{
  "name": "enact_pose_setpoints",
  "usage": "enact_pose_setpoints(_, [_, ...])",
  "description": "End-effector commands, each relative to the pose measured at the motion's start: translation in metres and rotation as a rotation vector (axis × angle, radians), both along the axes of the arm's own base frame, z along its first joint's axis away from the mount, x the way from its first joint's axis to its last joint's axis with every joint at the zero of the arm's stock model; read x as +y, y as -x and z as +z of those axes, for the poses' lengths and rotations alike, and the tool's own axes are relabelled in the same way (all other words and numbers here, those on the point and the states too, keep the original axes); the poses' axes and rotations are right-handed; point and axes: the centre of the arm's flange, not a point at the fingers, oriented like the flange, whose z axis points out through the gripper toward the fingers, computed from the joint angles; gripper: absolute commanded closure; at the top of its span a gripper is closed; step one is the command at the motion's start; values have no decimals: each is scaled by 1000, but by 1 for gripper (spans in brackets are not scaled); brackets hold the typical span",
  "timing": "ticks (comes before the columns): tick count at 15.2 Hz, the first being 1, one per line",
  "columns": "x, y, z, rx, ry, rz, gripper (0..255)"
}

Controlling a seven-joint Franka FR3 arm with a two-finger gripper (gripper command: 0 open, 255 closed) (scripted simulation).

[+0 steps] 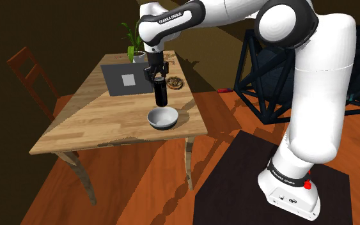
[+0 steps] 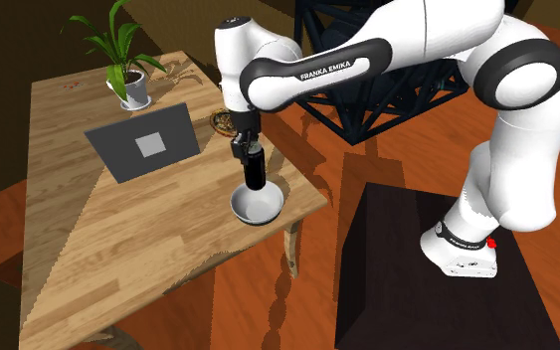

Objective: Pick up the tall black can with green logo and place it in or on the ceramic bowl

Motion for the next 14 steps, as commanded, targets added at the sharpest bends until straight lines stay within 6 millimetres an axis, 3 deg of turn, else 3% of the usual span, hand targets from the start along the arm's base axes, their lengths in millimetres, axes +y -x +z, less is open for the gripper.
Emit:
enact_pose_setpoints(1, [-1, 1, -9, -1, 0, 0, 255])
enact_pose_setpoints(14, [-1, 1, -73, -1, 0, 0, 255])
